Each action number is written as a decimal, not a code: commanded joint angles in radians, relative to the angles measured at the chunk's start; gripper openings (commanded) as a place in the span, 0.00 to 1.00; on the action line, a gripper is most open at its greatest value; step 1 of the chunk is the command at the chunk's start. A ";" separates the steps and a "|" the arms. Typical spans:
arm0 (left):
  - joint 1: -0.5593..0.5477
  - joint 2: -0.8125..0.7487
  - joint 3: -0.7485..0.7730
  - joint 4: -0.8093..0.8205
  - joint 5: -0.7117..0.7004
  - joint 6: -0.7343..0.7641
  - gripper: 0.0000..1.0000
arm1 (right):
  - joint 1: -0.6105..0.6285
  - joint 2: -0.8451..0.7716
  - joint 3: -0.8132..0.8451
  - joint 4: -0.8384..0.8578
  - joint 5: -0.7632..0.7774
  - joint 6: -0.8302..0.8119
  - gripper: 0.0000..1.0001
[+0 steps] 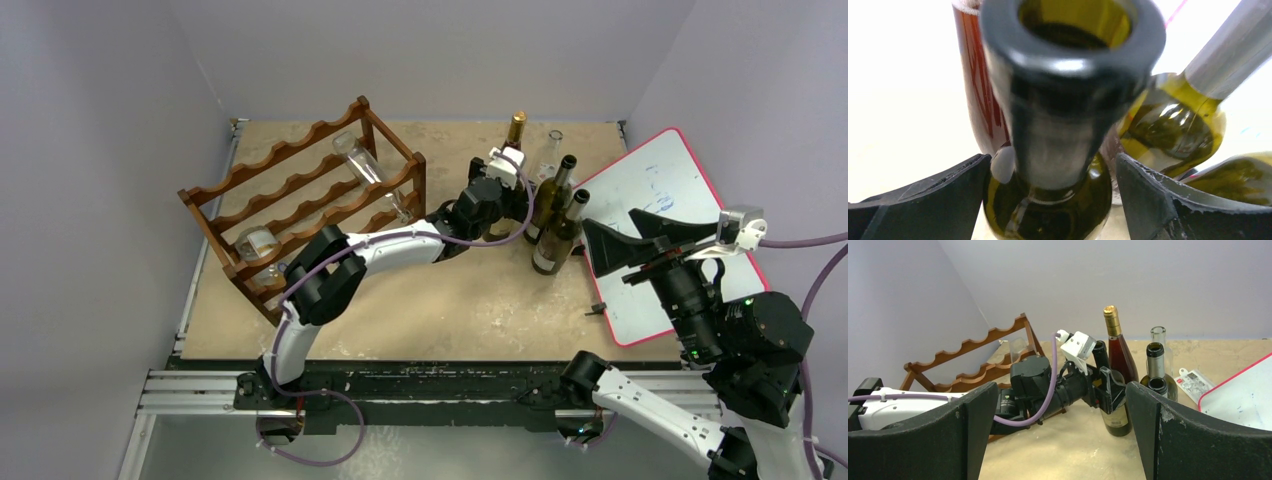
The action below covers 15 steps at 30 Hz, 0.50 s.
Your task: Take the wine bottle off the wine rack
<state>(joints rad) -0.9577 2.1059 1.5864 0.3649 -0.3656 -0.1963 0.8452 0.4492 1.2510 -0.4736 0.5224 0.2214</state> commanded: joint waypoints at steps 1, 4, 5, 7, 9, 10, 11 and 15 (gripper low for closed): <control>0.002 -0.056 0.060 0.051 0.030 0.006 0.99 | 0.005 0.012 0.011 0.032 -0.022 0.015 1.00; 0.005 -0.069 0.060 0.036 0.047 0.020 1.00 | 0.005 0.015 0.007 0.035 -0.024 0.021 1.00; 0.006 -0.073 0.058 0.030 0.054 0.023 1.00 | 0.005 0.016 0.006 0.035 -0.023 0.022 1.00; 0.009 -0.088 0.053 0.022 0.063 0.026 1.00 | 0.005 0.020 0.004 0.038 -0.022 0.027 1.00; 0.014 -0.115 0.042 0.014 0.077 0.026 1.00 | 0.005 0.025 0.002 0.039 -0.018 0.029 1.00; 0.014 -0.130 0.033 0.011 0.080 0.026 1.00 | 0.005 0.029 0.002 0.041 -0.017 0.030 1.00; 0.016 -0.147 0.021 0.010 0.087 0.027 1.00 | 0.005 0.031 0.001 0.043 -0.016 0.031 1.00; 0.019 -0.251 -0.068 0.022 0.152 0.070 1.00 | 0.005 0.051 -0.005 0.060 -0.010 0.032 1.00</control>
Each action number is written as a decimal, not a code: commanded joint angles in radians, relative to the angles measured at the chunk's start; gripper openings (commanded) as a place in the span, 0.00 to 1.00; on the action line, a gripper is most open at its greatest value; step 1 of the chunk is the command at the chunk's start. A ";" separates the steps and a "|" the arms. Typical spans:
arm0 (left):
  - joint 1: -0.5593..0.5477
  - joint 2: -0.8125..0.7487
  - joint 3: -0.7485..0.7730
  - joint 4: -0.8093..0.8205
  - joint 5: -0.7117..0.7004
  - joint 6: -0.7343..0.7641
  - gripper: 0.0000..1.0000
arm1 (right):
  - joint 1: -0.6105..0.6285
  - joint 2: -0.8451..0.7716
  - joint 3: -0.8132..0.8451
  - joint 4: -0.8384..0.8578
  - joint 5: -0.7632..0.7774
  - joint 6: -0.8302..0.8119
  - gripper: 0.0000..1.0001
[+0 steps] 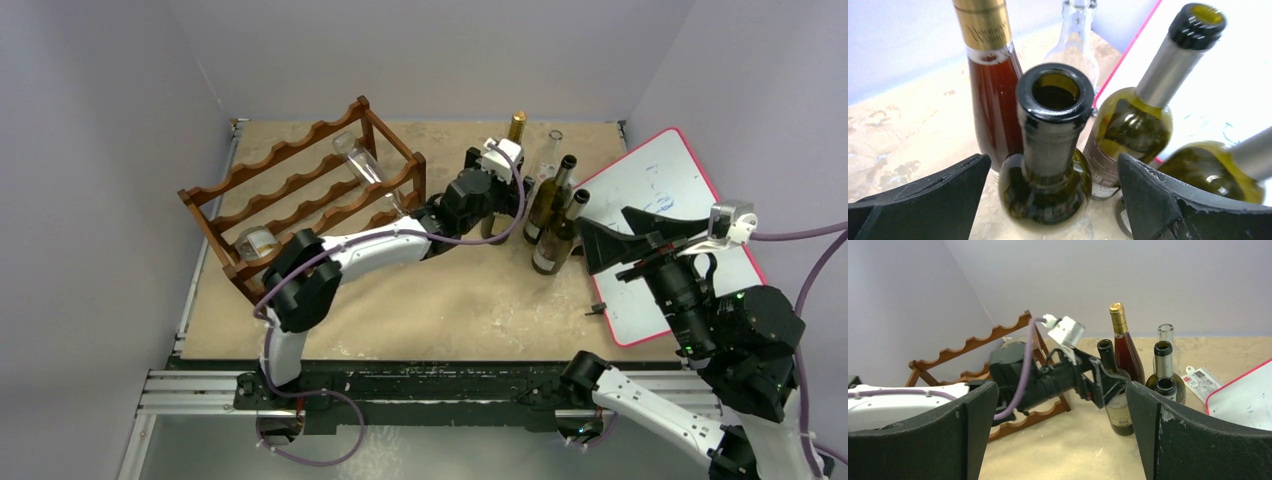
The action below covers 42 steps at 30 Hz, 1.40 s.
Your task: Take the wine bottle off the wine rack
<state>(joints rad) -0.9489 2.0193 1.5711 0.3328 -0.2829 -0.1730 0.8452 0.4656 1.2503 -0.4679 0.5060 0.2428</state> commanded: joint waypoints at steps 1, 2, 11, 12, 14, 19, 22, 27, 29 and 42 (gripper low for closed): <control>0.011 -0.201 -0.083 0.058 0.086 0.058 1.00 | 0.004 0.040 -0.008 0.062 0.008 0.009 1.00; 0.015 -0.239 -0.125 0.057 0.111 0.071 1.00 | 0.005 0.046 -0.012 0.069 0.010 0.007 1.00; 0.020 -0.692 -0.464 -0.130 0.073 0.161 1.00 | 0.005 0.169 -0.060 0.214 0.009 -0.022 1.00; 0.019 -0.748 -0.496 -0.162 0.031 0.160 1.00 | 0.005 0.190 -0.064 0.234 0.006 -0.027 1.00; 0.023 -0.859 -0.551 -0.243 -0.031 0.156 1.00 | 0.005 0.233 -0.072 0.285 0.000 -0.037 1.00; 0.025 -1.112 -0.608 -0.485 -0.195 0.132 1.00 | 0.004 0.359 -0.068 0.406 -0.025 -0.050 1.00; 0.024 -1.228 -0.613 -0.595 -0.258 0.115 1.00 | 0.003 0.448 -0.051 0.453 -0.045 -0.047 1.00; 0.024 -1.390 -0.628 -0.689 -0.306 0.120 1.00 | 0.003 0.606 -0.040 0.486 -0.068 -0.004 1.00; 0.024 -1.440 -0.625 -0.710 -0.325 0.122 1.00 | 0.001 0.661 -0.048 0.496 -0.086 0.026 1.00; 0.024 -1.504 -0.542 -0.843 -0.230 0.062 1.00 | -0.037 0.977 -0.059 0.556 -0.330 0.125 0.97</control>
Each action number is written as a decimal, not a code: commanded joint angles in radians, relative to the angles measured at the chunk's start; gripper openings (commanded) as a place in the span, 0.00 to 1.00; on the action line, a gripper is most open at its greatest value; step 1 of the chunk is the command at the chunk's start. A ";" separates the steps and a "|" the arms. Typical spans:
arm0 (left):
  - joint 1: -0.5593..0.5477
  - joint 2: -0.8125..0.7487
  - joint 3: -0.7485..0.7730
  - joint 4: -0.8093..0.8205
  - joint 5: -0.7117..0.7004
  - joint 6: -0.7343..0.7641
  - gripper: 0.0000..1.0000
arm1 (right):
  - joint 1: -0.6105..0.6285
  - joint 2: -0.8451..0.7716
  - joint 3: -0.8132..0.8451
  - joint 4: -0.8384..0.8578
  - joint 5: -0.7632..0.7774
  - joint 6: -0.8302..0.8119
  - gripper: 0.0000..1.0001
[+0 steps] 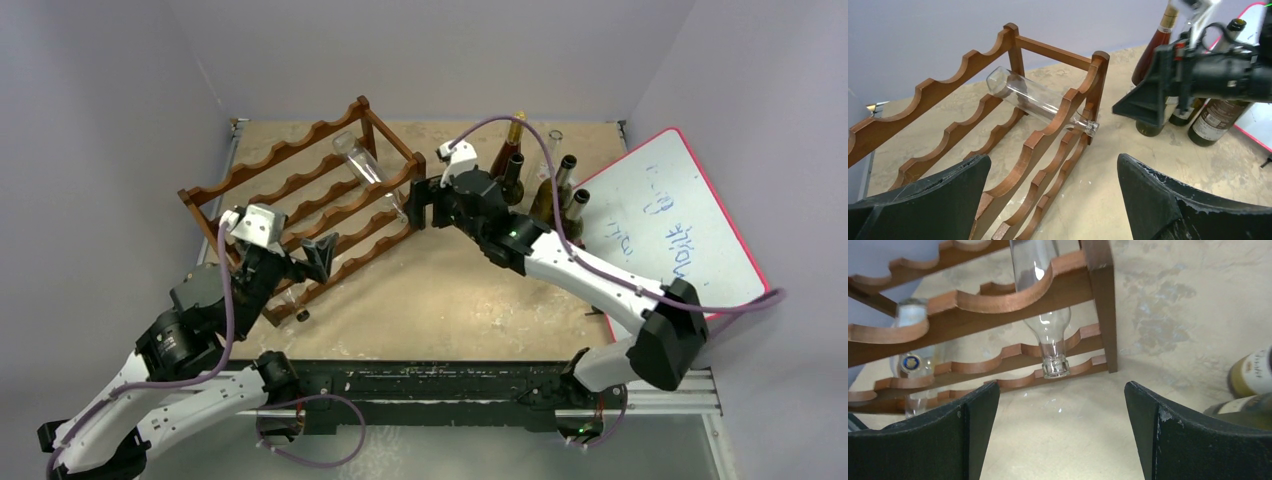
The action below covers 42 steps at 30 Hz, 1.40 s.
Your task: Take the wine bottle off the wine rack
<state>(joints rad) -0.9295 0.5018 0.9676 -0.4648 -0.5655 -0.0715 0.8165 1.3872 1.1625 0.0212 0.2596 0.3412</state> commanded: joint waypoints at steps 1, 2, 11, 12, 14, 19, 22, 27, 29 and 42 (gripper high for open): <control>0.005 0.015 0.070 -0.052 0.062 -0.048 1.00 | -0.008 0.077 0.034 0.070 -0.098 0.024 0.96; 0.005 0.016 0.078 -0.056 0.074 -0.057 1.00 | -0.009 0.106 0.040 0.072 -0.120 0.020 0.96; 0.005 -0.014 0.056 -0.011 0.086 -0.127 1.00 | -0.061 0.232 0.072 0.107 -0.259 0.011 0.86; 0.005 -0.014 0.057 -0.009 0.085 -0.130 1.00 | -0.062 0.240 0.077 0.106 -0.268 0.005 0.85; 0.005 -0.011 0.057 -0.008 0.080 -0.135 1.00 | -0.062 0.251 0.084 0.113 -0.283 -0.003 0.83; 0.004 -0.007 0.056 -0.001 0.064 -0.151 1.00 | -0.063 0.285 0.094 0.155 -0.308 -0.021 0.80; 0.005 -0.004 0.058 0.001 0.062 -0.160 1.00 | -0.063 0.305 0.106 0.173 -0.320 -0.025 0.78; 0.004 0.001 0.057 -0.003 0.057 -0.182 1.00 | -0.066 0.329 0.110 0.200 -0.335 -0.028 0.74; 0.004 0.004 0.056 -0.004 0.054 -0.190 1.00 | -0.066 0.341 0.117 0.203 -0.342 -0.030 0.72; 0.004 0.037 0.076 -0.009 0.041 -0.209 1.00 | -0.069 0.370 0.127 0.224 -0.336 -0.042 0.55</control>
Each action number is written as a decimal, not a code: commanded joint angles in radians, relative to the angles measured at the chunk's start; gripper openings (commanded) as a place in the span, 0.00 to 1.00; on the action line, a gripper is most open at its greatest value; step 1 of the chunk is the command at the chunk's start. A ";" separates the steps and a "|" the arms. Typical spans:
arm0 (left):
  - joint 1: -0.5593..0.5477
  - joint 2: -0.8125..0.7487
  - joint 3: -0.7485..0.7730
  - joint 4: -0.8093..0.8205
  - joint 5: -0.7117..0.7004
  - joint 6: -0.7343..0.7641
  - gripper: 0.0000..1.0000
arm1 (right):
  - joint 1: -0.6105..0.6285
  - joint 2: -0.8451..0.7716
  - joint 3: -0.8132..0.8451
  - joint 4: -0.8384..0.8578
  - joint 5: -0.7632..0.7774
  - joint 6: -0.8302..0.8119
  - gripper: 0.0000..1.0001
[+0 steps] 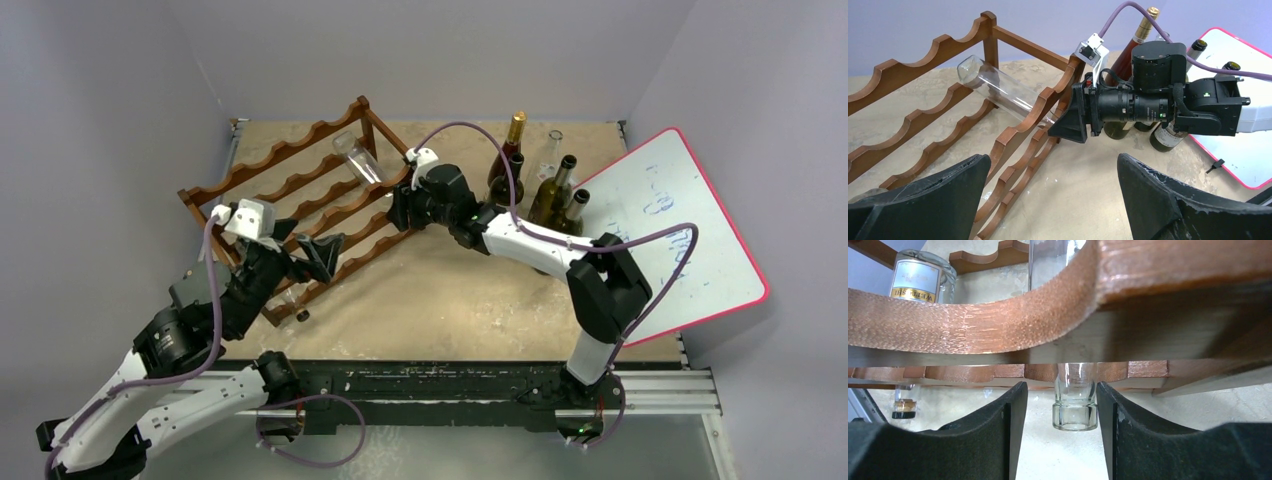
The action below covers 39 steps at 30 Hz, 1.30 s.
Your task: Take the wine bottle off the wine rack
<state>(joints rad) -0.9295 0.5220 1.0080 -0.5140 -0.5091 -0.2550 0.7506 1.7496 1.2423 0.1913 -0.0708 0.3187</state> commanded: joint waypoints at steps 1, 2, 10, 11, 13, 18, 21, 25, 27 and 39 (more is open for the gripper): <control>0.004 0.020 0.035 0.041 -0.017 -0.027 1.00 | -0.004 0.010 0.049 0.054 -0.007 -0.021 0.53; 0.005 0.024 0.035 0.041 -0.016 -0.030 1.00 | -0.004 0.011 0.050 0.054 -0.007 -0.022 0.51; 0.005 0.050 0.028 0.038 -0.023 -0.062 1.00 | -0.004 0.008 0.043 0.063 -0.018 -0.021 0.39; 0.004 0.053 0.028 0.037 -0.023 -0.066 1.00 | -0.003 0.008 0.040 0.066 -0.020 -0.021 0.38; 0.004 0.060 0.029 0.038 -0.023 -0.075 1.00 | -0.004 0.009 0.039 0.069 -0.026 -0.020 0.35; 0.004 0.076 0.027 0.036 -0.041 -0.092 1.00 | -0.004 0.010 0.036 0.076 -0.045 -0.017 0.27; 0.005 0.084 0.025 0.034 -0.051 -0.104 1.00 | -0.004 0.008 0.028 0.075 -0.044 -0.021 0.26; 0.005 0.087 0.019 0.045 -0.054 -0.110 1.00 | -0.004 0.006 0.038 0.036 -0.018 -0.031 0.43; 0.006 0.088 0.017 0.047 -0.055 -0.111 1.00 | -0.004 -0.004 0.038 0.019 -0.006 -0.033 0.53; 0.005 0.108 0.006 0.070 -0.050 -0.107 1.00 | -0.004 -0.021 0.005 0.002 0.002 -0.039 0.55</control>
<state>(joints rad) -0.9295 0.6182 1.0080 -0.4999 -0.5545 -0.3565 0.7506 1.7634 1.2442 0.1825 -0.0868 0.2993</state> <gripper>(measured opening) 0.998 0.587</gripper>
